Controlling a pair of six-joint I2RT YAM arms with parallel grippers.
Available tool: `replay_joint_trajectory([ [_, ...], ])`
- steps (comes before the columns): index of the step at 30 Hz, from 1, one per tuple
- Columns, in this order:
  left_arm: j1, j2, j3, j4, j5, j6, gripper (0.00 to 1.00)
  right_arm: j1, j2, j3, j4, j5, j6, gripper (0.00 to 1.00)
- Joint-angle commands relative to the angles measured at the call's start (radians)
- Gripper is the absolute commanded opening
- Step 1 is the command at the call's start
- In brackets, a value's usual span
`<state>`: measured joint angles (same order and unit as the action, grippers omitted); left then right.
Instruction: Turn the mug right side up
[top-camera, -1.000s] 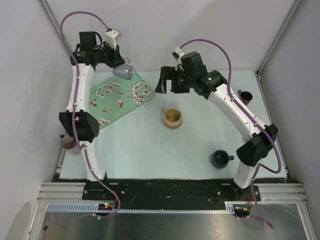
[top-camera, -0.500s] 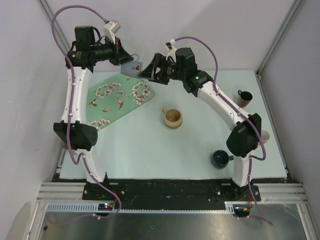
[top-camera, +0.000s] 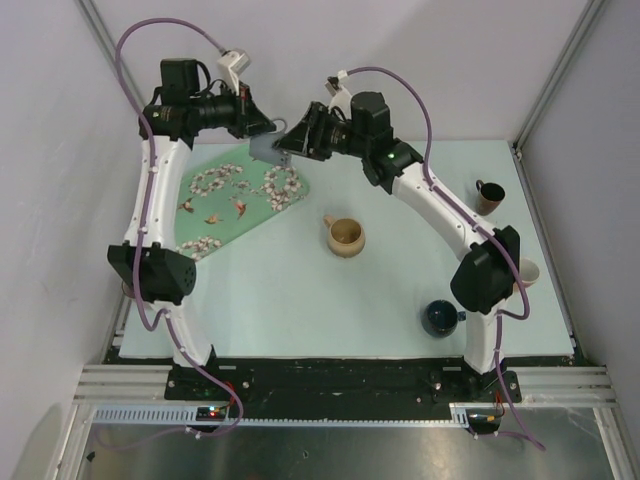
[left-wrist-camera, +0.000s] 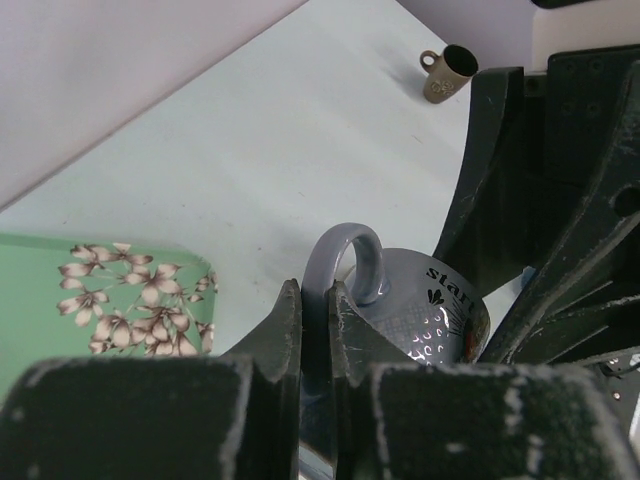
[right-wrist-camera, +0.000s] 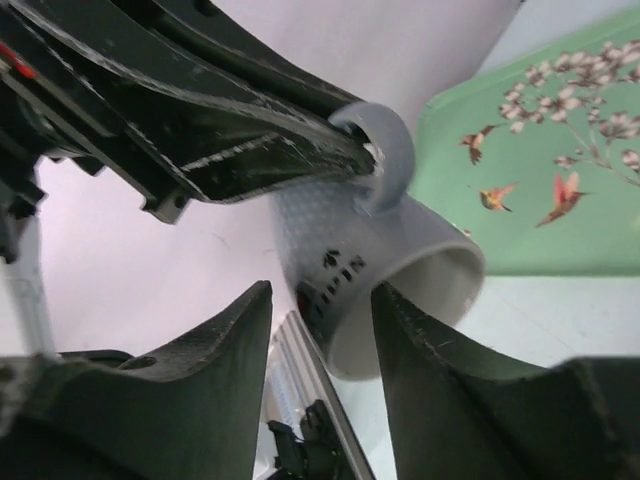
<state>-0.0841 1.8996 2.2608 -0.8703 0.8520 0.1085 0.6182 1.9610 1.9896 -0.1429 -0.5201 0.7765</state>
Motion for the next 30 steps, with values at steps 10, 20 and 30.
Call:
replay_joint_trajectory([
  [10,0.035,-0.123,-0.065,0.030,-0.118,-0.027,0.89,0.037,0.018,0.125,-0.210,0.123,-0.327,0.00],
  [20,0.282,-0.274,-0.174,-0.002,-0.456,-0.055,1.00,0.393,0.176,0.374,-0.856,0.347,-1.046,0.00],
  [30,0.338,-0.435,-0.410,-0.010,-0.657,0.020,1.00,0.604,0.348,0.452,-1.002,0.383,-1.247,0.00],
])
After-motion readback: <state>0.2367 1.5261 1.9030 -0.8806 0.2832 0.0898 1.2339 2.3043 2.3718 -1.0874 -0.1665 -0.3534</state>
